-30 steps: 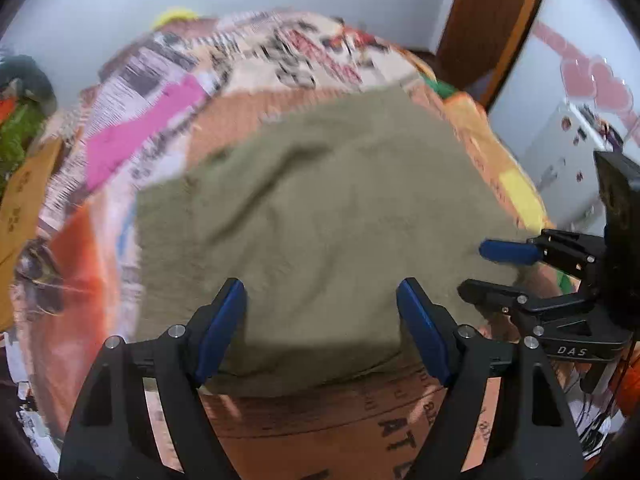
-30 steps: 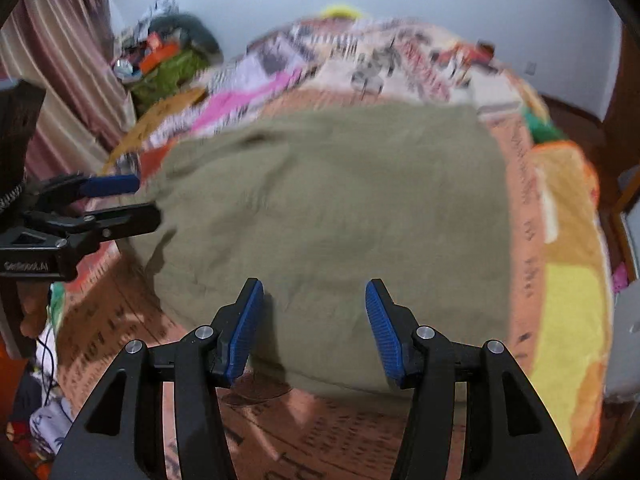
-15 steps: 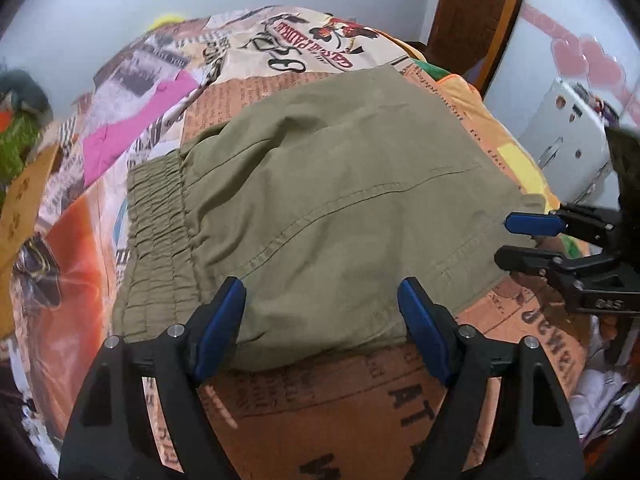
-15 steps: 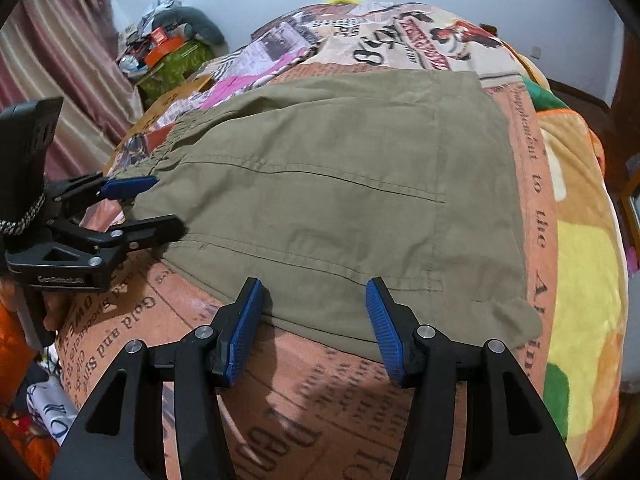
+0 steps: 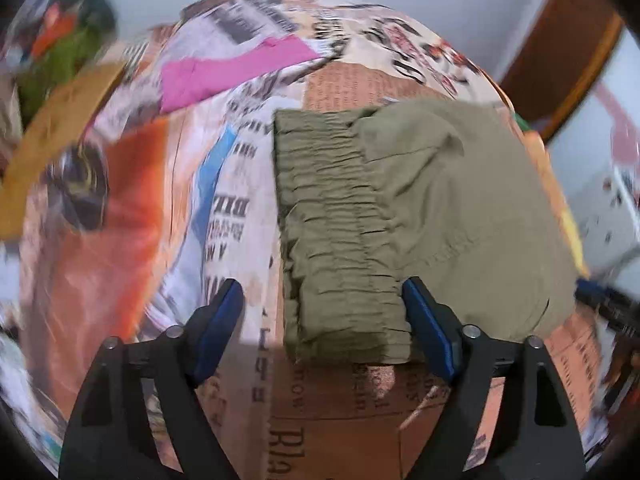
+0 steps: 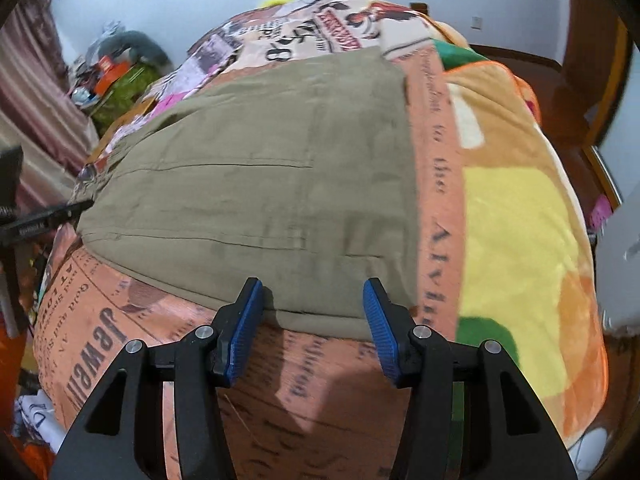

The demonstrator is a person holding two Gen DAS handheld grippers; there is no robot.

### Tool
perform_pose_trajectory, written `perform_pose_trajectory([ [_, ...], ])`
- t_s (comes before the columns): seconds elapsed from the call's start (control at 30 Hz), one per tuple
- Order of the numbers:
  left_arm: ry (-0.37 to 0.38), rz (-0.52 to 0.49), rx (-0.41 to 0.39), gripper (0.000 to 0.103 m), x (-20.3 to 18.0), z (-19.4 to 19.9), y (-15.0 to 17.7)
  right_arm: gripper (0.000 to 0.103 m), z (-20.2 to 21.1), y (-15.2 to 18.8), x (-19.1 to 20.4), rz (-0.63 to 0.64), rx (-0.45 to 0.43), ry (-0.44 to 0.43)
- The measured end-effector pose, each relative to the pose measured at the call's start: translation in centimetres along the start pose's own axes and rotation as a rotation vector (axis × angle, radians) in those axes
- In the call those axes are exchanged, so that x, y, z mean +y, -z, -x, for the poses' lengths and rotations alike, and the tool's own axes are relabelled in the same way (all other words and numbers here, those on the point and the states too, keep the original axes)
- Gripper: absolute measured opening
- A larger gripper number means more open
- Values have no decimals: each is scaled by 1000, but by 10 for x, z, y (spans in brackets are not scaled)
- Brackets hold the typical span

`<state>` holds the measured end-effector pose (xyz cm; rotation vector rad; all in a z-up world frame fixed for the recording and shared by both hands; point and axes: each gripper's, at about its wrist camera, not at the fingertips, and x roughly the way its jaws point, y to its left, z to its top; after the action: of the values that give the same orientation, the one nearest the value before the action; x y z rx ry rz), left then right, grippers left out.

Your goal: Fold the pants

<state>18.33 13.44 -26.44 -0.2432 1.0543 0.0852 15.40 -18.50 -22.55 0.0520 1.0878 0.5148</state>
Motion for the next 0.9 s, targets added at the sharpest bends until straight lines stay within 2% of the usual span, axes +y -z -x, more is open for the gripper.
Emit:
perform_pose_trajectory([
  [0.07, 3, 12, 6, 84, 0, -2, -2, 47, 2, -1, 1, 17, 5, 24],
  [0.2, -38, -55, 6, 83, -10, 7, -9, 49, 4, -12, 1, 39, 16, 43],
  [0.3, -44, -81, -21, 83, -13, 20, -20, 49, 13, -27, 0, 60, -24, 70],
  [0.5, -83, -90, -102, 83, -9, 33, -59, 49, 23, -71, -10, 35, -116, 52],
  [0.7, -122, -87, -102, 83, -2, 13, -97, 50, 8, -117, -16, 47, -156, 74],
  [0.9, -83, -62, -65, 83, -2, -13, -118, 50, -21, -150, -31, 59, -139, 95],
])
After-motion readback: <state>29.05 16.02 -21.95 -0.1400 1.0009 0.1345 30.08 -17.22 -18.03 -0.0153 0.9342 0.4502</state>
